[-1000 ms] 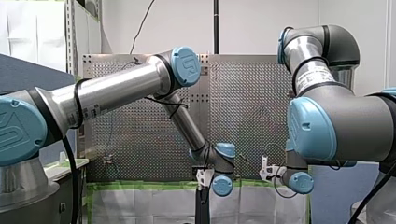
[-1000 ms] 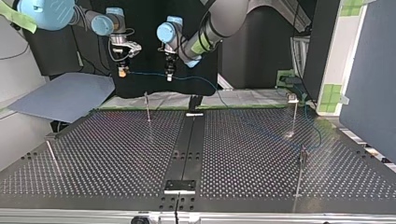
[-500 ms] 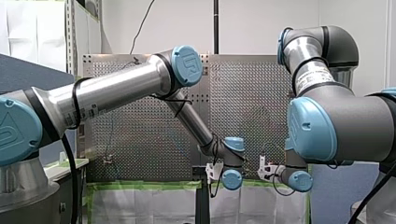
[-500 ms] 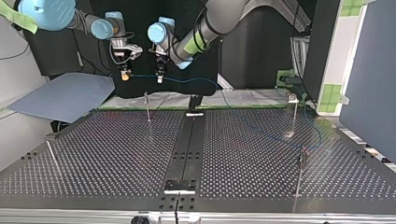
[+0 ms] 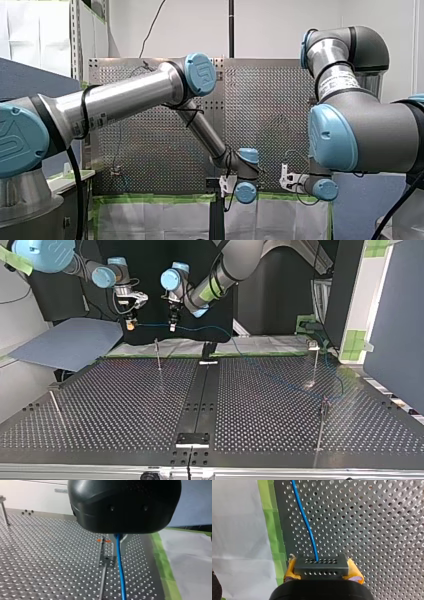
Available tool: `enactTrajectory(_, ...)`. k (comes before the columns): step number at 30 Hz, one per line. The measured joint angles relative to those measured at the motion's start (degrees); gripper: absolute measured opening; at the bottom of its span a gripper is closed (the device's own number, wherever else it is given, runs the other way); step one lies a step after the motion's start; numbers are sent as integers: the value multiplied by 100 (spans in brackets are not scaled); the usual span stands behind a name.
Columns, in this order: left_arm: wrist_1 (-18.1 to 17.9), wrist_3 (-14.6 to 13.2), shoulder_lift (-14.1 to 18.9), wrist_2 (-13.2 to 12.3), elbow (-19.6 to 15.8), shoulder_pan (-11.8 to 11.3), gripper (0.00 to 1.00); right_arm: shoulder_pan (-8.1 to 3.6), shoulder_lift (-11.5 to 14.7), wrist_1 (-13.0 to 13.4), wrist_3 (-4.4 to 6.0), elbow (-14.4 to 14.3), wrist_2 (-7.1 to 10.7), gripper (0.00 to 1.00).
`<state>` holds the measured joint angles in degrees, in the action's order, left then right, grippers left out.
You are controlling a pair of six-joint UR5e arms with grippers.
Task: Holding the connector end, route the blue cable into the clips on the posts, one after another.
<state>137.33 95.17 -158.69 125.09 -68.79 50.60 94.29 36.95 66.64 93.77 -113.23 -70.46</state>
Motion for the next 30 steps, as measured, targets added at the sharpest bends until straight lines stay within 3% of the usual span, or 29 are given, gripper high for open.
enactTrajectory(7,119,24,-215,-70,348,-11,0,-125,-5,92,103,41,205,0)
enactTrajectory(17,97,45,-244,-122,743,-46,0,-296,-6,142,136,66,316,0)
enactTrajectory(21,94,41,-255,-135,781,-47,0,-383,-6,66,195,168,368,0)
enactTrajectory(30,101,-40,-393,-138,822,-36,0,-525,-4,-248,183,330,421,0)
